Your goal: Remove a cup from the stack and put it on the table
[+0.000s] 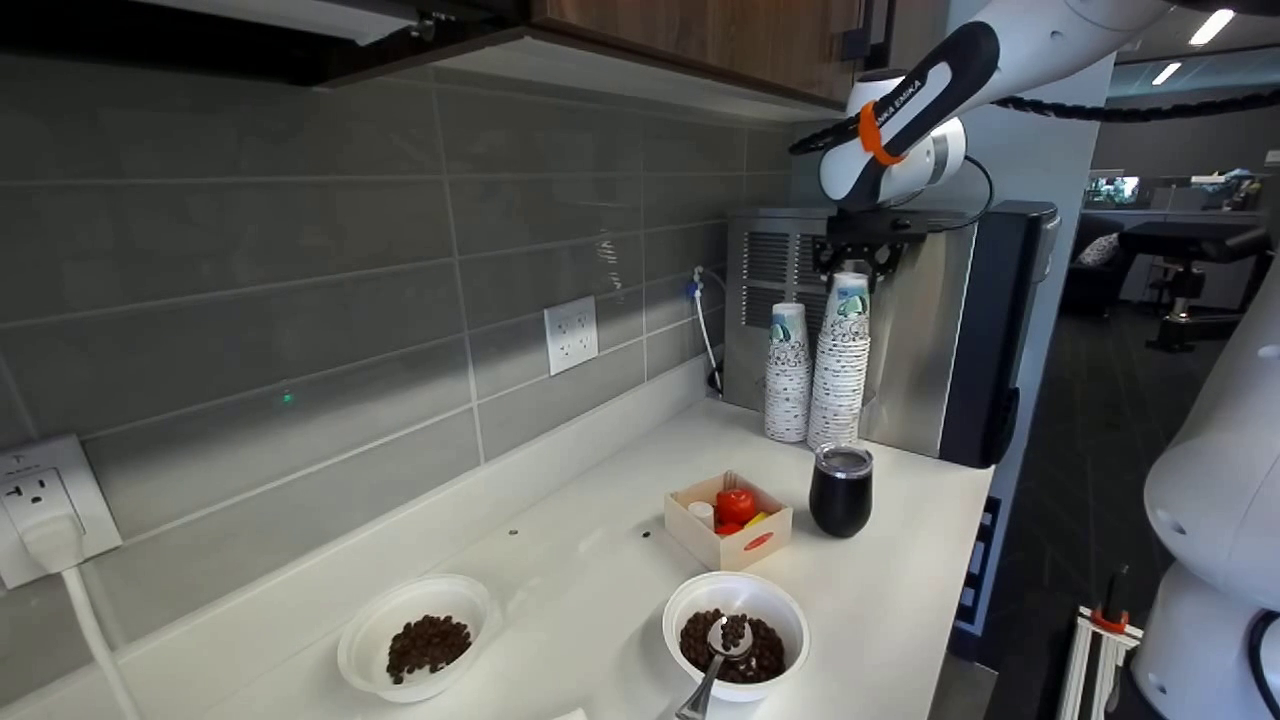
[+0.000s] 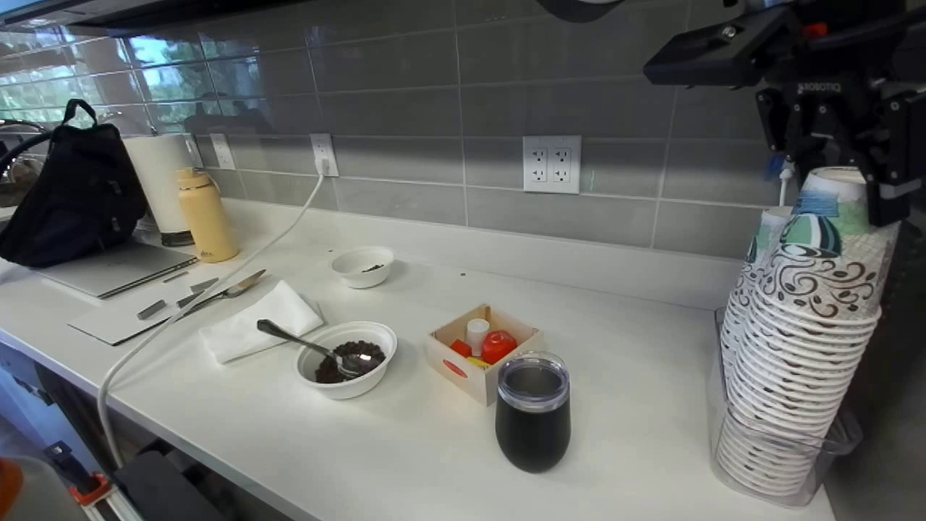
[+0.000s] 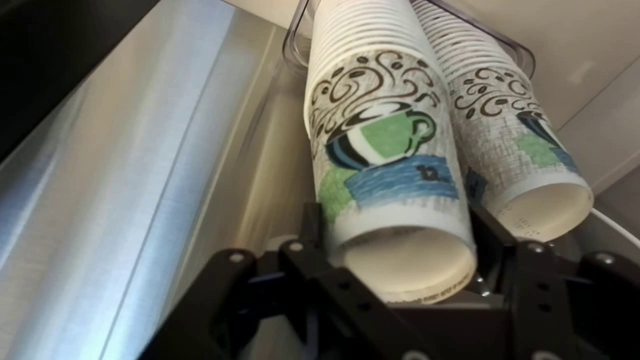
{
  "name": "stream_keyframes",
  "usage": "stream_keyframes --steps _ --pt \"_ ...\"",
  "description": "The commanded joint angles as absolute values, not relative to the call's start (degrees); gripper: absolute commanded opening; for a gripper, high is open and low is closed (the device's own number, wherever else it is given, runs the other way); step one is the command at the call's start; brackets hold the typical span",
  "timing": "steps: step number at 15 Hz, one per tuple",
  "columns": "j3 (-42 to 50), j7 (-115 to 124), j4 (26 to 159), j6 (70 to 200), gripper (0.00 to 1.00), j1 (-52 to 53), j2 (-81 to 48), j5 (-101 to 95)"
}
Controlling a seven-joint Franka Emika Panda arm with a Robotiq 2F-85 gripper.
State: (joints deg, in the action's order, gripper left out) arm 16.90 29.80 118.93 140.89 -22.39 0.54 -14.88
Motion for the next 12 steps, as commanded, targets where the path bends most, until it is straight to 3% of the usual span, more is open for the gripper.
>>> stream_keyframes --steps 1,12 --pt "18.2 32.0 118.4 143.9 0.45 -21.6 -0.7 -16.1" --pt "17.0 31.7 119.3 143.0 0.44 -21.3 7.4 -17.5"
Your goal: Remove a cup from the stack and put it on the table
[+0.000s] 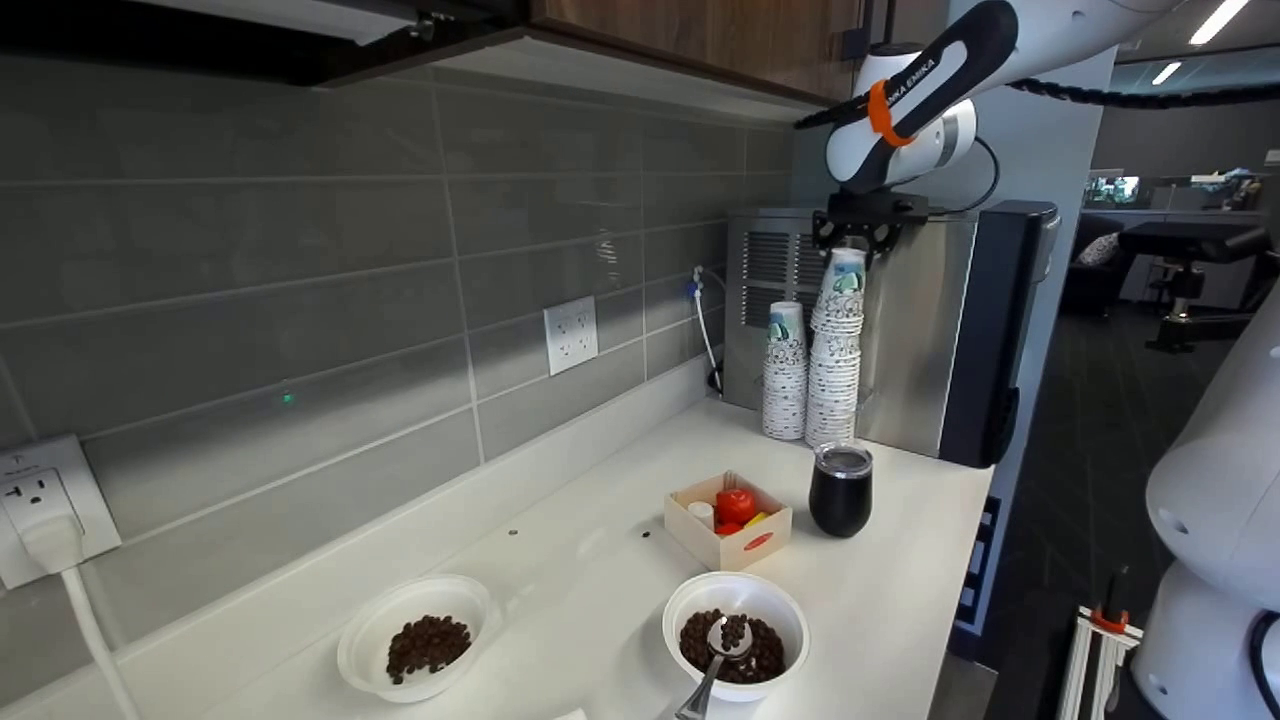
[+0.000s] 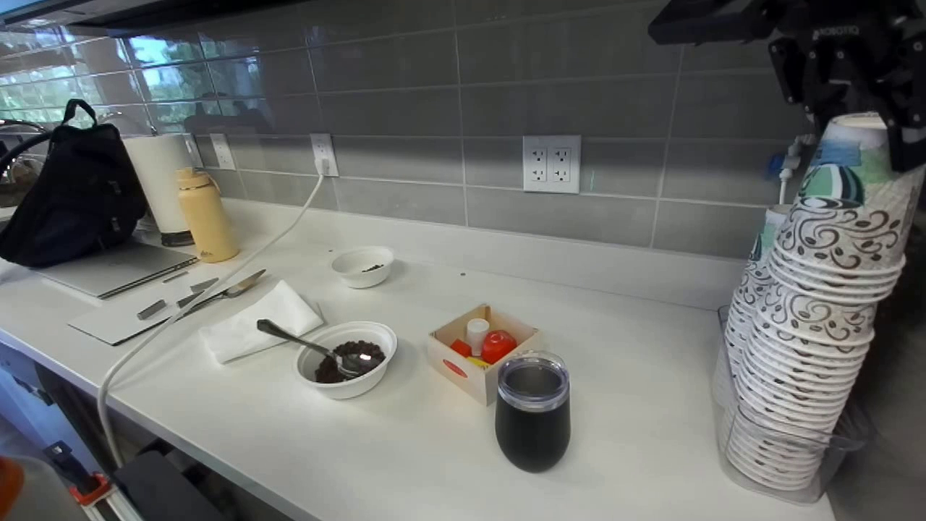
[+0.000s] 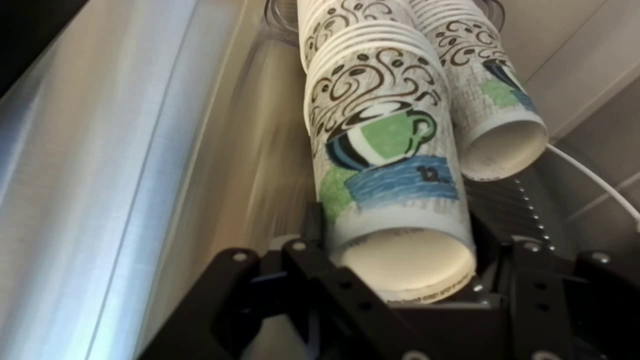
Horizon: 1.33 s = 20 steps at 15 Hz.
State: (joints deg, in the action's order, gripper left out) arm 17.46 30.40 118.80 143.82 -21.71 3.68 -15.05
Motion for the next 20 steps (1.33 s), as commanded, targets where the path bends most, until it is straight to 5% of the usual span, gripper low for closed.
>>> stream_keyframes --steps 1,20 --pt "16.7 31.4 119.3 142.7 0.44 -21.4 8.3 -17.4" --pt "9.7 25.2 130.3 140.1 0.44 -23.3 29.6 -19.4"
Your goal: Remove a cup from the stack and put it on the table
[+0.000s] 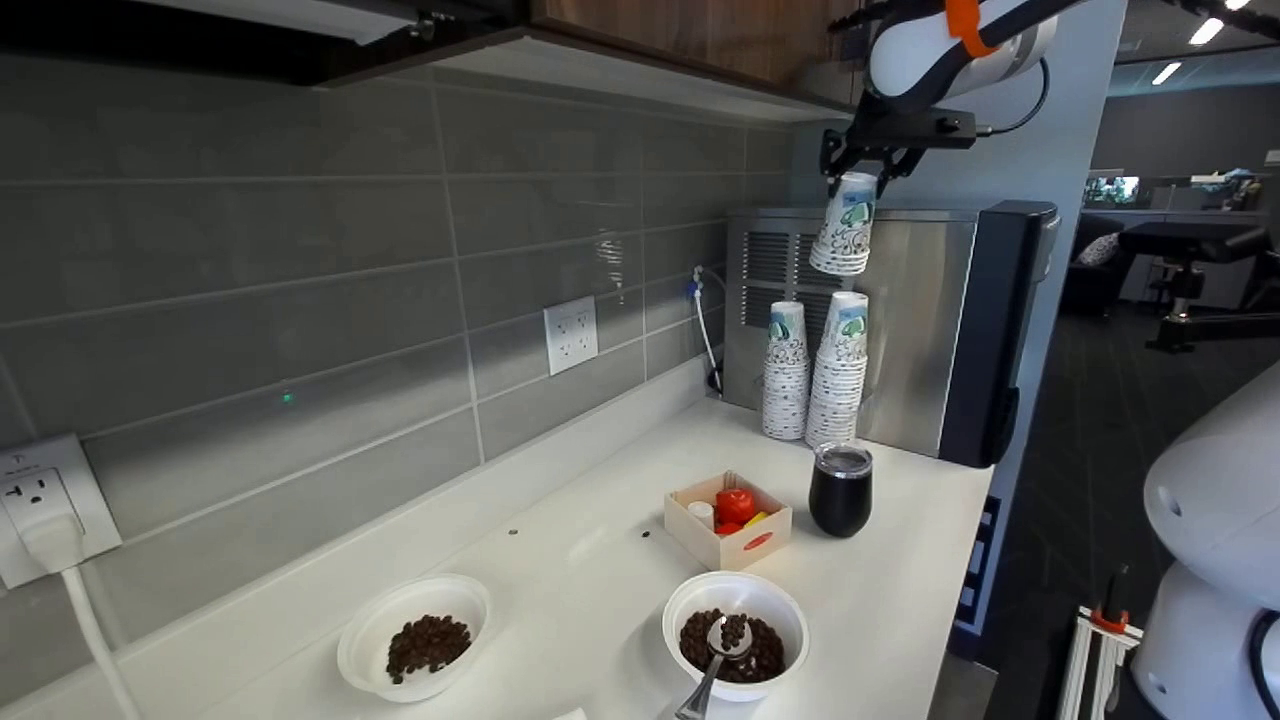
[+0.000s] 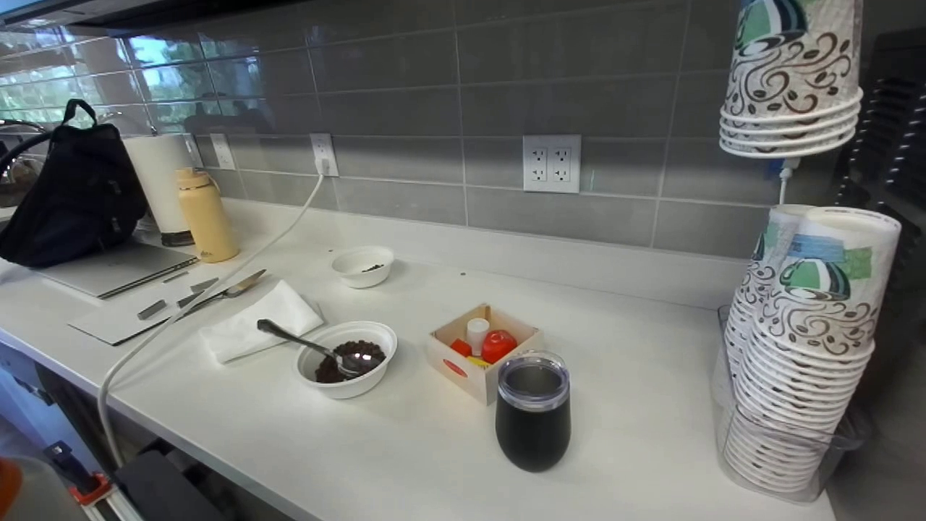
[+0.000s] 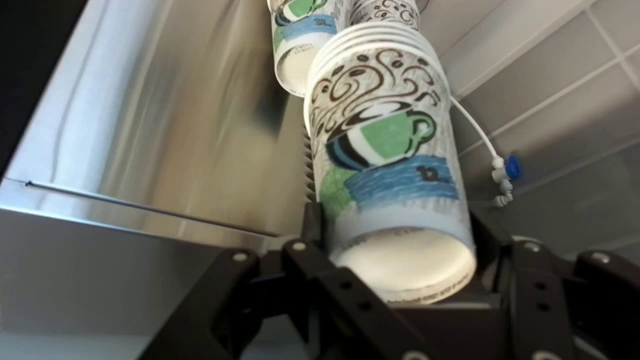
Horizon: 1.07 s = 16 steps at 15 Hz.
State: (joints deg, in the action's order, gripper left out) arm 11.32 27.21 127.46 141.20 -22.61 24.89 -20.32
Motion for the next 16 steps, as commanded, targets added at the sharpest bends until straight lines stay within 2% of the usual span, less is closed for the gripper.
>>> stream_keyframes --steps 1,8,16 --pt "9.2 24.9 130.9 140.0 0.44 -23.4 30.2 -19.4" --pt "5.4 26.9 138.2 145.4 0.44 -22.7 28.5 -18.6" --pt "4.8 29.1 141.6 158.9 0.44 -22.1 15.9 -14.5"
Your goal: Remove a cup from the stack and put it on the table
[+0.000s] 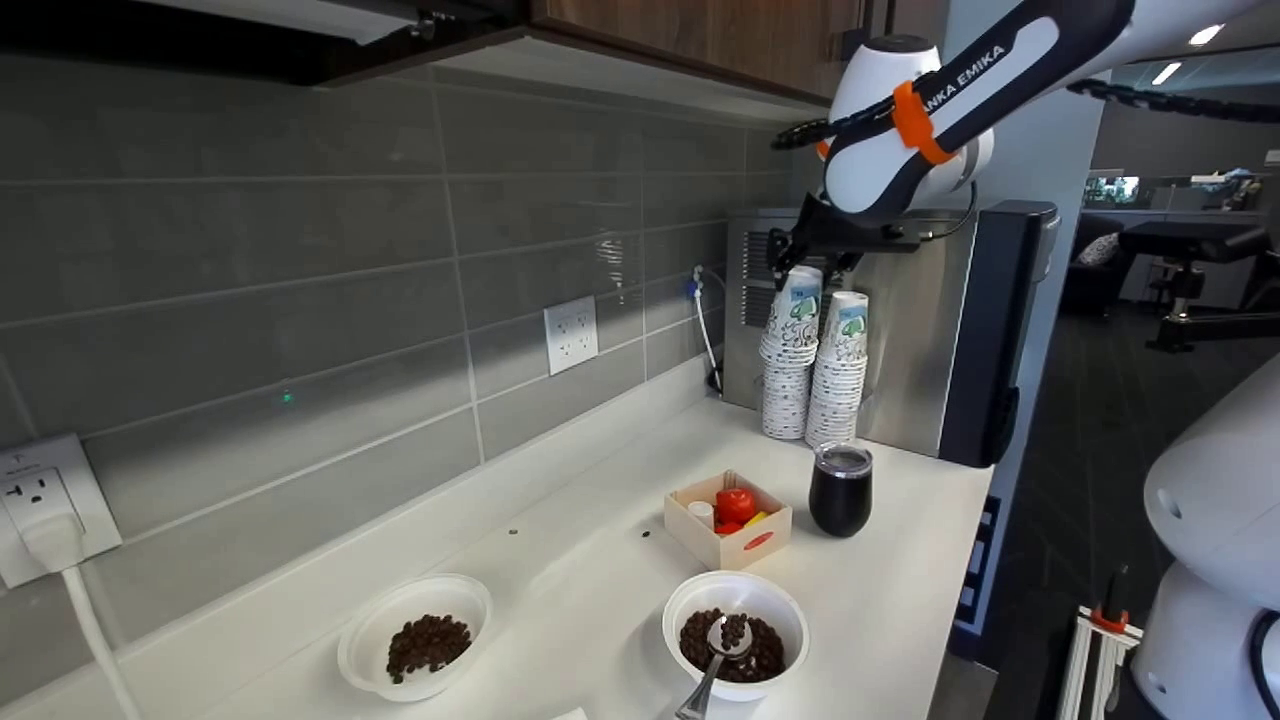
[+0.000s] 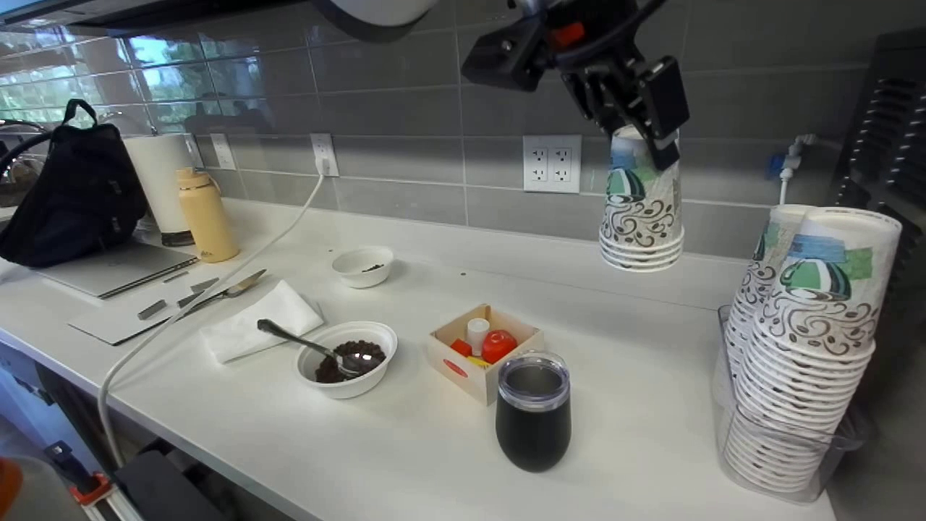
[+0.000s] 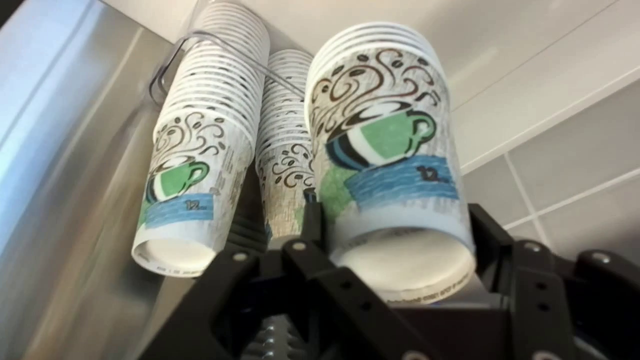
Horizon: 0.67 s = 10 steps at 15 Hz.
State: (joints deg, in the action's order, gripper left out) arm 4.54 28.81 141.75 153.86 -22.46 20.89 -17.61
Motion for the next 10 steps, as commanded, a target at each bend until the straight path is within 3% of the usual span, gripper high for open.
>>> stream_keyframes --steps 1,10 --pt "5.0 28.7 141.5 159.7 0.44 -21.6 14.1 -13.0" --pt "2.1 41.0 140.4 169.4 0.44 -23.5 0.8 -24.0"
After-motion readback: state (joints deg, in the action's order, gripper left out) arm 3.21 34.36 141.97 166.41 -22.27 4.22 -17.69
